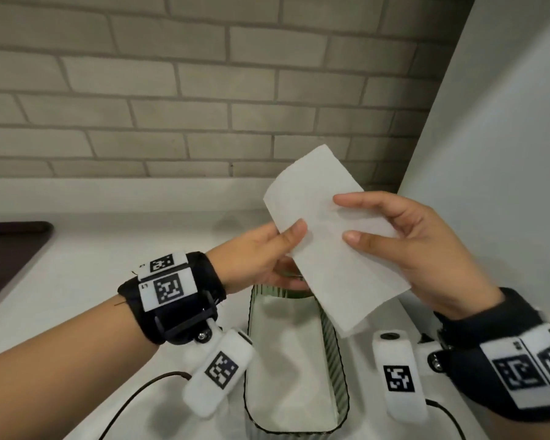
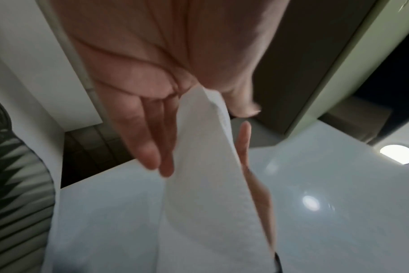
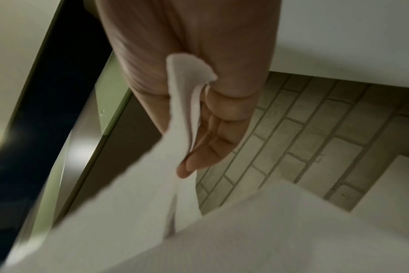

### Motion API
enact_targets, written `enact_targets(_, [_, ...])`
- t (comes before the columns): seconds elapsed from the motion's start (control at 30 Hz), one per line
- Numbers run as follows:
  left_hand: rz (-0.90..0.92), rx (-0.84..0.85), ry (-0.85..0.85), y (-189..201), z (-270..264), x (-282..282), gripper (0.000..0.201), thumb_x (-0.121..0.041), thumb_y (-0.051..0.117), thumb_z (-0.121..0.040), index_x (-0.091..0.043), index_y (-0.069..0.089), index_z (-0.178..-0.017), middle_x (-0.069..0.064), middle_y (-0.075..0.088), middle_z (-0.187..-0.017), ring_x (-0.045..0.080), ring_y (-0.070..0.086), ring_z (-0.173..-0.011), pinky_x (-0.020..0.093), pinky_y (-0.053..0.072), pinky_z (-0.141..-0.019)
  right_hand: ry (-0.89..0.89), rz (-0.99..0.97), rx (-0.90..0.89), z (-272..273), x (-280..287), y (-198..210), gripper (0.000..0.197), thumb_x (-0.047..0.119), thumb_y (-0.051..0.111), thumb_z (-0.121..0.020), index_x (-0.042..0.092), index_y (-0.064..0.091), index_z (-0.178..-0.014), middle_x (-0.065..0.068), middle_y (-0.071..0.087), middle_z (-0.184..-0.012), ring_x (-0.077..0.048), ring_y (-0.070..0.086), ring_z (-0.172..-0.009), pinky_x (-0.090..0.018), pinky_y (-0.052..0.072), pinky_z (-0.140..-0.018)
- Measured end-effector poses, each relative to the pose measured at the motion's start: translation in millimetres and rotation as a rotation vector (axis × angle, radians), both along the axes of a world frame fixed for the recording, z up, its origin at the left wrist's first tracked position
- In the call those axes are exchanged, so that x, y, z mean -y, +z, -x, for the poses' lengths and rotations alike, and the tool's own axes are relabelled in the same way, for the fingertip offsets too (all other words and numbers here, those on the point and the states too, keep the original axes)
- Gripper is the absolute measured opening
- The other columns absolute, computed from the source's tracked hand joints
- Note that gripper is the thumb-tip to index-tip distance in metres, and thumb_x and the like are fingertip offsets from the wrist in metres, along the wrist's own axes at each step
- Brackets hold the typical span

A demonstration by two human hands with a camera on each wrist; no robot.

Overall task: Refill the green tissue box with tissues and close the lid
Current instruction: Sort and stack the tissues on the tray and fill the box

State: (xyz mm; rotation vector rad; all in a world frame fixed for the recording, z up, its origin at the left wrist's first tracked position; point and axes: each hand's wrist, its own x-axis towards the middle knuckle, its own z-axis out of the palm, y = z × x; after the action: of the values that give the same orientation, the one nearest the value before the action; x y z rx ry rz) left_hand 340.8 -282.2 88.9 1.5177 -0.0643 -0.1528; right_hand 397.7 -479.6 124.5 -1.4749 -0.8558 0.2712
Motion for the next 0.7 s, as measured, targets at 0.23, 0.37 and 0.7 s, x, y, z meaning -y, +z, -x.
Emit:
enact_targets(0.23, [0.063, 0.09, 0.204, 1.2, 4.9, -14.4, 0.045, -0.028, 0.057, -0.085, -0.023, 0.049, -0.129, 0.003, 0.068, -0.109, 0.017, 0.067, -0.082, 0.029, 0.059, -0.067, -0.217, 0.201, 0.221, 6.1, -12.8, -17.1, 0.032, 0.017, 0.072, -0.08, 0.037, 0.066, -0.104, 0.011, 0.064, -0.11, -0.003, 0.061, -0.083, -0.021, 0.052, -0.072])
enact_targets(0.37, [0.095, 0.11, 0.208, 1.0, 8.7, -19.1, 0.053, -0.023, 0.056, -0.083, -0.028, 0.044, -0.134, 0.021, 0.064, -0.116, 0.027, 0.064, -0.088, 0.03, 0.058, -0.061, -0.292, 0.273, 0.093, 5.8, -18.4, -23.4, 0.061, 0.048, 0.069, -0.069, 0.036, 0.045, -0.124, 0.014, 0.053, -0.121, -0.002, 0.057, -0.104, -0.022, 0.049, -0.084])
enact_targets(0.7, [-0.121, 0.01, 0.323, -18.9, 13.7, -23.7, 0.049, -0.005, 0.062, -0.087, -0.024, 0.044, -0.128, 0.005, 0.072, -0.094, 0.015, 0.069, -0.075, 0.029, 0.058, -0.061, -0.105, 0.251, -0.317, -6.1, -25.4, -49.6, 0.06, 0.004, 0.067, -0.083, 0.02, 0.039, -0.133, 0.002, 0.069, -0.069, -0.013, 0.067, -0.067, -0.027, 0.053, -0.058])
